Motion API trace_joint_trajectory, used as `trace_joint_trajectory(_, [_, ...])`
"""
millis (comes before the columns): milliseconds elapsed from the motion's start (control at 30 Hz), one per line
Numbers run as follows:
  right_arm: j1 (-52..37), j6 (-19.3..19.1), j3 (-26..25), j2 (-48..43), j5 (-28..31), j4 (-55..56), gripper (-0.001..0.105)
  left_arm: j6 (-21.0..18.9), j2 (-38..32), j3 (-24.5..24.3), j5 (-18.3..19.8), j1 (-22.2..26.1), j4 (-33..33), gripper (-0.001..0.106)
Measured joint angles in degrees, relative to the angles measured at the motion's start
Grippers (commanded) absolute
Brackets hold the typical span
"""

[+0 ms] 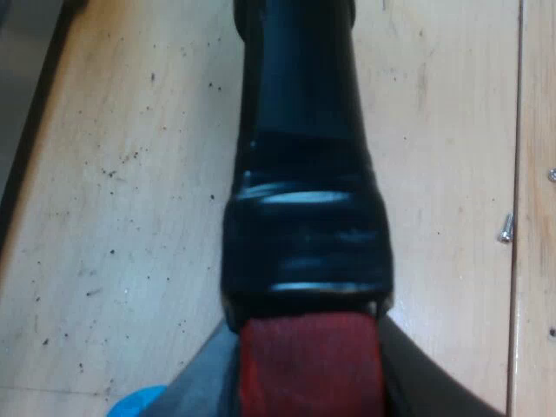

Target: Put the handle in the coffee machine

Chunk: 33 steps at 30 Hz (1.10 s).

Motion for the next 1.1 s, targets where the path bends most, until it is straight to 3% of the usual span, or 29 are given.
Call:
trace_joint_trajectory(167, [0.00, -0.12, 0.00, 0.00, 0.00, -0.15, 0.005, 0.00, 0.00, 0.00, 1.04, 0.00, 0.00, 0.000])
trace_joint_trajectory(233, [0.00, -0.21, 0.00, 0.00, 0.00, -0.15, 0.023, 0.00, 0.00, 0.00, 1.46, 0.00, 0.00, 0.000])
trace_joint_trajectory(267, [0.00, -0.38, 0.00, 0.00, 0.00, -0.15, 0.027, 0.00, 0.00, 0.00, 1.48, 0.00, 0.00, 0.000])
trace_joint_trajectory(333, [0.00, -1.01, 0.00, 0.00, 0.00, -0.34, 0.059, 0.00, 0.00, 0.11, 1.45, 0.00, -0.18, 0.000])
trace_joint_trajectory(367, [0.00, -1.17, 0.00, 0.00, 0.00, -0.42, 0.064, 0.00, 0.00, 0.13, 1.45, 0.00, -0.30, 0.000])
trace_joint_trajectory(433, [0.00, -1.80, 0.00, 0.00, 0.36, -0.75, 0.085, 0.00, 0.00, 0.13, 1.45, 0.00, -0.34, 0.000])
trace_joint_trajectory(467, [-0.12, -1.88, 0.00, 0.00, 0.35, -0.88, 0.087, -0.13, 0.00, 0.13, 1.62, 0.14, -0.34, 0.000])
trace_joint_trajectory(800, [0.06, -4.72, -4.45, -1.10, 6.13, -3.00, 0.082, 0.10, 0.14, 0.40, 5.70, 6.04, 0.02, 0.000])
trace_joint_trajectory(967, [1.94, -4.35, -5.15, -3.87, 16.15, -3.40, 0.081, 0.10, 0.14, 0.40, 6.46, 11.54, 1.10, 0.000])
trace_joint_trajectory(1100, [5.59, -4.08, -5.15, -4.24, 23.97, -4.87, 0.073, 0.10, 0.14, 0.40, 6.33, 15.92, 1.83, 0.000])
